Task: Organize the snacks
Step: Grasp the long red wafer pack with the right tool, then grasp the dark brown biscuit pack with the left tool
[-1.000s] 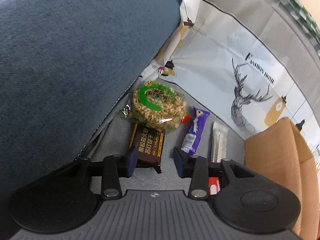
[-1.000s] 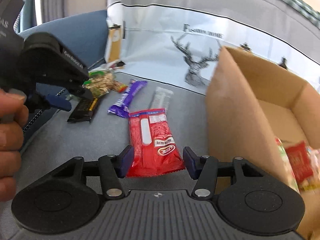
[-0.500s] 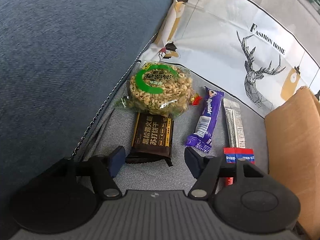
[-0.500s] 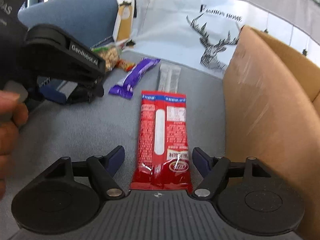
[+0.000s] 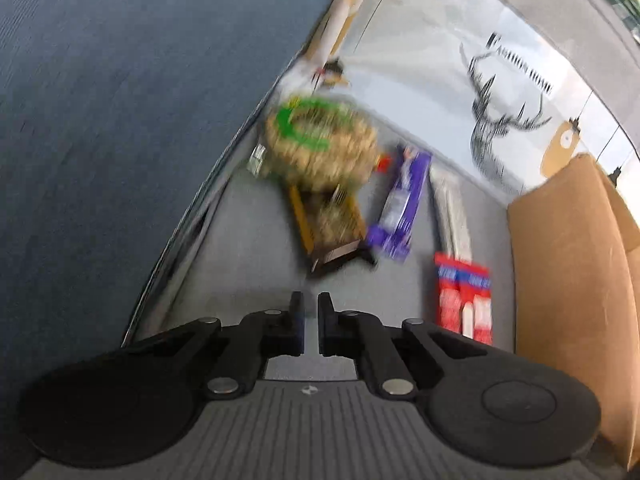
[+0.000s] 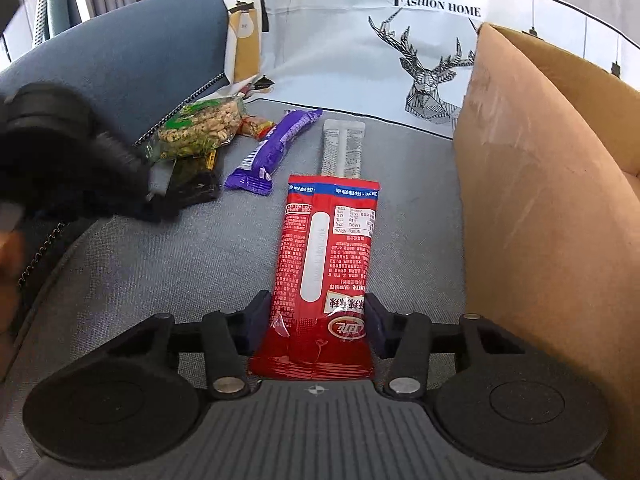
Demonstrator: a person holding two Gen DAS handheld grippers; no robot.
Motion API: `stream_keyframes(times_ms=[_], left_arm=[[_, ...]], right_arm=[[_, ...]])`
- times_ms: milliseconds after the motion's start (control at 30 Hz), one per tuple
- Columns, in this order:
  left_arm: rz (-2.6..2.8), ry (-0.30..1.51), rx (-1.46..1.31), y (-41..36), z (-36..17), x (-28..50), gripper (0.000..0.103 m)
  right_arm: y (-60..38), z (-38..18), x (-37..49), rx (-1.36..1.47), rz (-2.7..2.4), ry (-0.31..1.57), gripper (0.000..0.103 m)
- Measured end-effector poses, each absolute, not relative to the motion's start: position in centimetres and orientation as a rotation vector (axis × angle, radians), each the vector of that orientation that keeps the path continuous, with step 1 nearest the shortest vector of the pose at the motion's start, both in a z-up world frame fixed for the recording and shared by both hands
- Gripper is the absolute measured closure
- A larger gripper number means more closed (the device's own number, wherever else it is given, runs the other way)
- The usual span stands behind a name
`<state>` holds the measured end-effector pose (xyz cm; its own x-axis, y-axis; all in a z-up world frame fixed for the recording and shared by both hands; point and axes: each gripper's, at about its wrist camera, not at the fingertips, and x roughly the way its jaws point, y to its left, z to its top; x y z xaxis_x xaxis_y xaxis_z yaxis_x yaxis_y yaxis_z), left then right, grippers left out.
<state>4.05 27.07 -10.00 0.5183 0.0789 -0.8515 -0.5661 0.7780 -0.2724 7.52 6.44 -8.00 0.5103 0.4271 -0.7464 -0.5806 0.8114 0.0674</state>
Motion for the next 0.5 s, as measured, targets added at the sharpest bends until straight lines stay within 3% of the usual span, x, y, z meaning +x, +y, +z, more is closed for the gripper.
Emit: stream_keyframes(times_ms=[67, 167, 400, 500], left_arm=[[0.406, 0.948, -0.581, 27.2, -10.0, 3.5, 0.091], [0.403, 0.866, -0.615, 27.4, -9.5, 3.5, 0.051], [0.473, 0.807, -0.556, 26.9, -10.0, 6.3, 0.026], [0.489, 0.838, -0.497, 26.2, -10.8, 7.4, 0.026]], right_arm=[[6.5, -7.9, 7.5, -0.207, 0.612, 0.847, 0.052], [6.9, -7.8, 7.4, -0.222, 0.627, 0.849, 0.051], [6.9, -7.7, 7.6, -0.232, 0.627, 0.824, 0.045], [6.8, -7.9, 7.9, -0.227, 0.625, 0.833, 0.044]])
